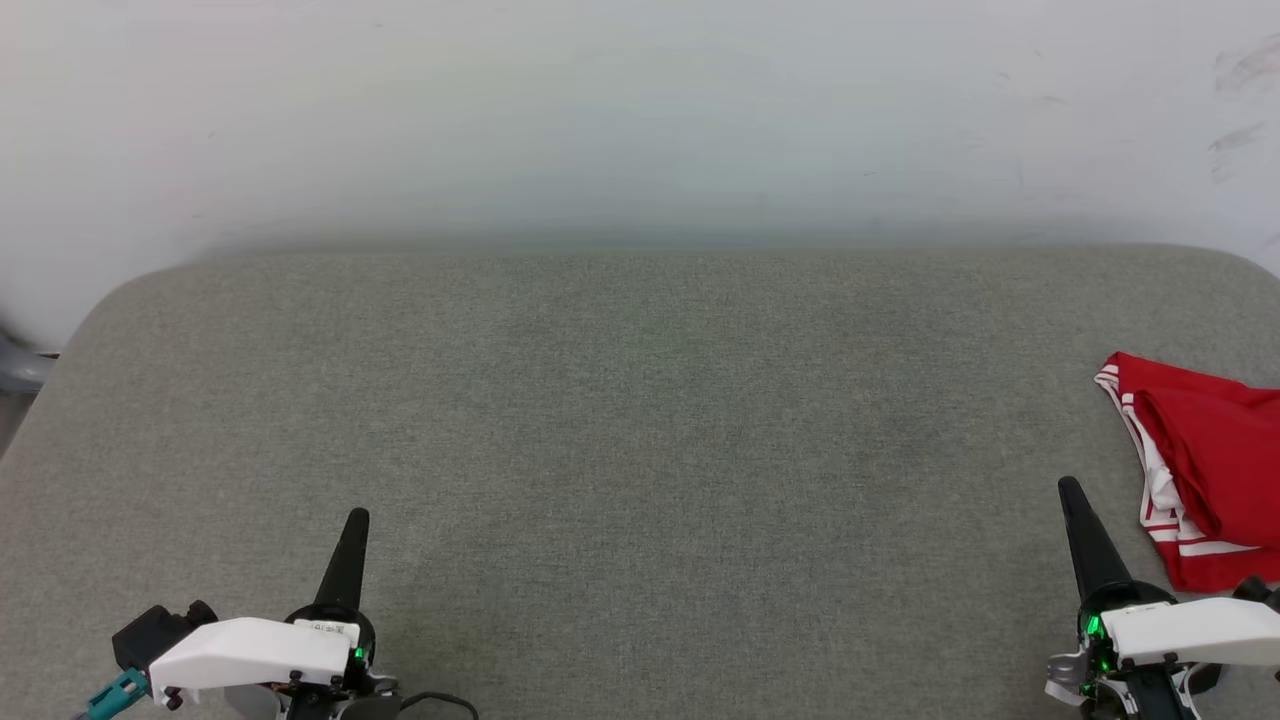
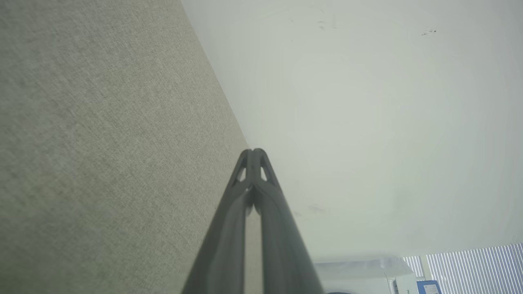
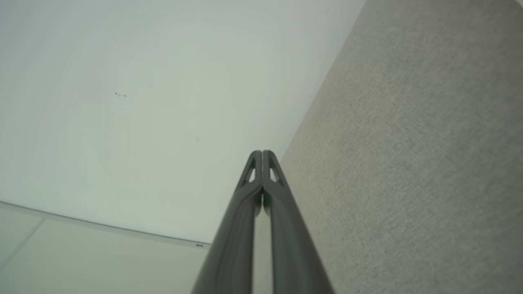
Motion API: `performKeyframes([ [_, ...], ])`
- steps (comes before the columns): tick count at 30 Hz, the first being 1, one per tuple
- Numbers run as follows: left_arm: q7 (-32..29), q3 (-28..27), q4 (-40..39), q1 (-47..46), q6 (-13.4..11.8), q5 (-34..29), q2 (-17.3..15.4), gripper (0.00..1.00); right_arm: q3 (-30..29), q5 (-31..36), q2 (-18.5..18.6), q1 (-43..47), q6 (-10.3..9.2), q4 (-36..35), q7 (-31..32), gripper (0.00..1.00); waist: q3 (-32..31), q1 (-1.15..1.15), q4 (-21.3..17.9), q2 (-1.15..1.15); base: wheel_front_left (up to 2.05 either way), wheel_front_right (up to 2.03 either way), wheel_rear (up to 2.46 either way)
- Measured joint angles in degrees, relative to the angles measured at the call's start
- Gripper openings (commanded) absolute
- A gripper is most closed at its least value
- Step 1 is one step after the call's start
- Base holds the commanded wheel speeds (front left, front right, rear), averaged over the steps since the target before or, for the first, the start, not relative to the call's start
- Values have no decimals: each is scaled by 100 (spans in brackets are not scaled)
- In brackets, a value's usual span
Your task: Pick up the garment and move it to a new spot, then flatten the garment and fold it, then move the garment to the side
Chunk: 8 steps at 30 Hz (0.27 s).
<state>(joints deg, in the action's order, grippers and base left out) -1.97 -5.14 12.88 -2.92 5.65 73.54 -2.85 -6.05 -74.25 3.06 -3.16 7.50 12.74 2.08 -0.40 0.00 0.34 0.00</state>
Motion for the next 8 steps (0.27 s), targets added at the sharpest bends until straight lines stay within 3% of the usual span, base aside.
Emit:
performKeyframes([
  [8, -100, -34, 24, -66, 42, 405, 0, 0, -11, -393, -2, -48, 0, 24, 99, 0, 11, 0, -7, 0, 0, 0, 0],
])
